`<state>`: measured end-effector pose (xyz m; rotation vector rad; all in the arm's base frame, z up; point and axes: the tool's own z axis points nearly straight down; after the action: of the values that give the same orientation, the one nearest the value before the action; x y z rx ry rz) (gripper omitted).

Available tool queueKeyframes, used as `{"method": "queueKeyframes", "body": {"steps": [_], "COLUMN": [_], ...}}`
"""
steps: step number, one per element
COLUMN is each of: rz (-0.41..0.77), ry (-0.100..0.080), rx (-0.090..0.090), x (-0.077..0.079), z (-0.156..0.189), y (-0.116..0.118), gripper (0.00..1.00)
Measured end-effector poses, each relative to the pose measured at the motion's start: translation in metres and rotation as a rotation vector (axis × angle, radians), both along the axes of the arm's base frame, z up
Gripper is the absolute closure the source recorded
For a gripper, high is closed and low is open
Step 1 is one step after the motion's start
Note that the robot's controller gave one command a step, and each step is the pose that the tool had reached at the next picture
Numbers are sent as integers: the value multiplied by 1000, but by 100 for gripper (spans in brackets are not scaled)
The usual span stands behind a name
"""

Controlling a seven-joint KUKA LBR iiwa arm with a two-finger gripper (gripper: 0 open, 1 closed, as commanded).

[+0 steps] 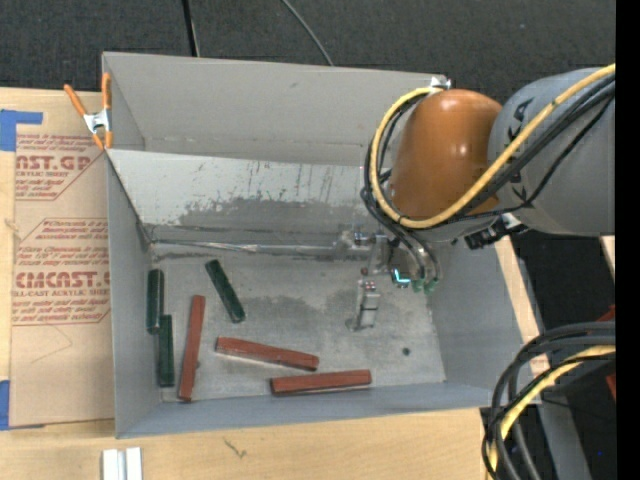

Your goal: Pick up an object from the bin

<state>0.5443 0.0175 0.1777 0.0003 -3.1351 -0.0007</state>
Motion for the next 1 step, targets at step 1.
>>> {"method": "queueKeyframes", "body": {"steps": [1], "rz": [0], "ry": [-8], "rx": [0], "x": [2], "z": [4], "y": [0], "gripper": [0]}}
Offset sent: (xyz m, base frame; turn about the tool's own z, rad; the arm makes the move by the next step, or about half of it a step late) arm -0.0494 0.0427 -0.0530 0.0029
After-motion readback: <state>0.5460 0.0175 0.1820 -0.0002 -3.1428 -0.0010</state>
